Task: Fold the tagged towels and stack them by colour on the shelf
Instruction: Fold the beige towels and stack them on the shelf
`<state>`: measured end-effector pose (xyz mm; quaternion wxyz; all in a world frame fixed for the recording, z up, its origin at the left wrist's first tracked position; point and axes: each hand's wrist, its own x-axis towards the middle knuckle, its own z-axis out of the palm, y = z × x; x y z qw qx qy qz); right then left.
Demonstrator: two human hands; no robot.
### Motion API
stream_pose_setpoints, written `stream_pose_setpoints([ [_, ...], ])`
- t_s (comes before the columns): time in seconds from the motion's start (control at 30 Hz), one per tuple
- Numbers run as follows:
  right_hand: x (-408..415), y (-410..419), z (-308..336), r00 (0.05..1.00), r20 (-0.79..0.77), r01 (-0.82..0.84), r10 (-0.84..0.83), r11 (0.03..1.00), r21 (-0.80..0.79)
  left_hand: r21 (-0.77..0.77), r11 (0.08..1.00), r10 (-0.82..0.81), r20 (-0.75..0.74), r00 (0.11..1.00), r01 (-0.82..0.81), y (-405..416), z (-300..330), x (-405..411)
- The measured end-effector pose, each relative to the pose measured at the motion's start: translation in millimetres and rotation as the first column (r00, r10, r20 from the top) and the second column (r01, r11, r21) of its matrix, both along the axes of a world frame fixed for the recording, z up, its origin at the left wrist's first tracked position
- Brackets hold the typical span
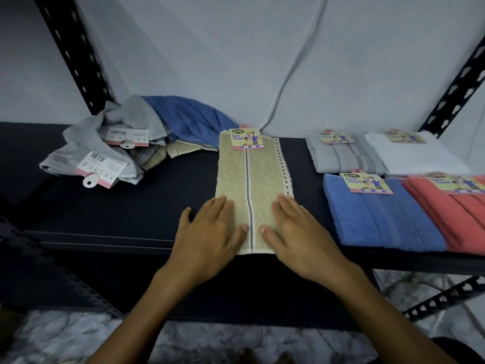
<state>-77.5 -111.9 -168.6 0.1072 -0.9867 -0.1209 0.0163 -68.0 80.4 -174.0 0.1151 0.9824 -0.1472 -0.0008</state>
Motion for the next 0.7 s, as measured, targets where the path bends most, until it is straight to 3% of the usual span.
stream_pose_setpoints([
  [0.1, 18.4, -2.4, 14.6, 0.981, 0.155, 0.074, -0.115, 0.966, 0.249, -0.186, 0.982, 0.036, 0.117, 0.993, -0.014, 3.2, 8.4, 18.7],
  [0.17, 34.2, 2.2, 18.1, 0.969, 0.208, 0.068, -0.136, 0.95, 0.306, -0.24, 0.971, 0.028, 0.163, 0.986, 0.012, -1.1, 10.9, 34.5],
  [0.27, 55.2, 8.3, 8.8, 0.983, 0.18, 0.007, -0.036, 0.987, 0.162, -0.193, 0.977, -0.07, 0.133, 0.989, 0.095, -11.1, 10.2, 52.2],
  [0.37, 59.7, 7.3, -2.2, 1.0, -0.008, 0.015, -0.015, 0.999, 0.052, -0.062, 0.994, -0.089, -0.049, 0.995, 0.086, -12.2, 1.9, 58.3],
  [0.5, 54.2, 3.5, -7.5, 0.995, -0.087, 0.042, -0.042, 0.999, -0.005, 0.048, 0.998, -0.029, -0.139, 0.99, 0.036, -11.9, -3.7, 56.4],
  [0.7, 48.9, 3.3, -7.4, 0.981, -0.118, 0.155, -0.156, 0.988, -0.019, 0.057, 0.998, 0.02, -0.16, 0.987, -0.011, -13.5, -0.7, 50.5],
])
